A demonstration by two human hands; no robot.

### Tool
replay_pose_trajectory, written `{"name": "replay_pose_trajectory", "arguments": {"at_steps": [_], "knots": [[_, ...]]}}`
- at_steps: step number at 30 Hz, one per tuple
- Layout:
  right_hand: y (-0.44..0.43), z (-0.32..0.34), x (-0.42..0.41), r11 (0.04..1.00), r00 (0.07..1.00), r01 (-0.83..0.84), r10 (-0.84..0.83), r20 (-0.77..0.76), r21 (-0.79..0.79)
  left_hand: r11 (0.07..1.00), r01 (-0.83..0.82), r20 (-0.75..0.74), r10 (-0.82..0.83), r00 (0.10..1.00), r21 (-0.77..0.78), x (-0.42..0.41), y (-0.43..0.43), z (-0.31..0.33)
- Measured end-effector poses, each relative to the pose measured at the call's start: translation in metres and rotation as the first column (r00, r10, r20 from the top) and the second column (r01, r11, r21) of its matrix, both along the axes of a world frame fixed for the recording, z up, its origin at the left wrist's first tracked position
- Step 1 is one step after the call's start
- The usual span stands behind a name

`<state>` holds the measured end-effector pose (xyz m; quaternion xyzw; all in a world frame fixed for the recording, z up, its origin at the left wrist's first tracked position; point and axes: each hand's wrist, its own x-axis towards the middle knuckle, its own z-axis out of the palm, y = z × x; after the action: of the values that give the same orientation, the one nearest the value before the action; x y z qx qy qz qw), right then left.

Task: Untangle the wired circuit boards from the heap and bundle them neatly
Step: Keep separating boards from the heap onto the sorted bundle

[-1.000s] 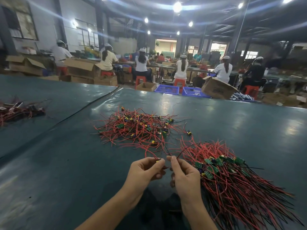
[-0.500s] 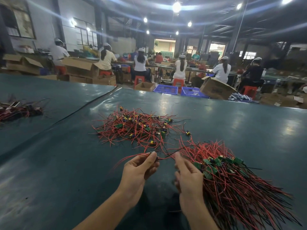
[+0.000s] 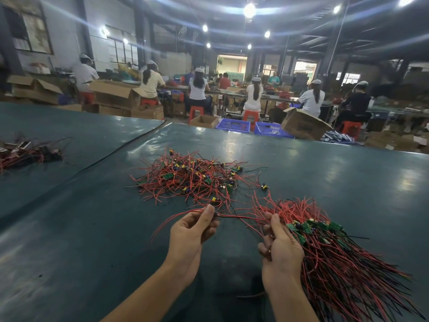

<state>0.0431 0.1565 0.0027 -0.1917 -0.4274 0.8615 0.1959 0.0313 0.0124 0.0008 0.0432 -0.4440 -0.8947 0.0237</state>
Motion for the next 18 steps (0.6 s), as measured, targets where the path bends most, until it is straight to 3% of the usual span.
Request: {"name": "replay_pose_trajectory", "arguments": {"at_steps": [5, 8, 11, 14, 18], "knots": [[-0.001, 0.005, 0.007, 0.993, 0.989, -0.077, 0.088, -0.121, 0.095, 0.998, -0.024, 0.007, 0.023, 1.0, 0.055, -0.003, -0.006, 0.0], [-0.003, 0.008, 0.011, 0.986, 0.967, -0.161, 0.168, -0.19, 0.049, 0.991, 0.028, 0.005, -0.029, 1.0, 0.13, -0.005, -0.012, 0.005], [-0.002, 0.005, 0.011, 0.977, 0.963, -0.205, 0.213, -0.167, 0.067, 0.982, 0.122, 0.064, -0.133, 0.989, 0.145, -0.005, -0.015, 0.01], [-0.008, 0.001, 0.011, 0.941, 0.956, -0.267, 0.286, -0.069, 0.206, 0.937, 0.341, 0.063, -0.346, 0.936, 0.081, 0.0, -0.011, 0.01], [-0.024, -0.002, 0.016, 0.832, 0.9, -0.413, 0.436, 0.023, 0.371, 0.839, 0.52, 0.043, -0.52, 0.853, -0.164, 0.008, -0.002, 0.0]]}}
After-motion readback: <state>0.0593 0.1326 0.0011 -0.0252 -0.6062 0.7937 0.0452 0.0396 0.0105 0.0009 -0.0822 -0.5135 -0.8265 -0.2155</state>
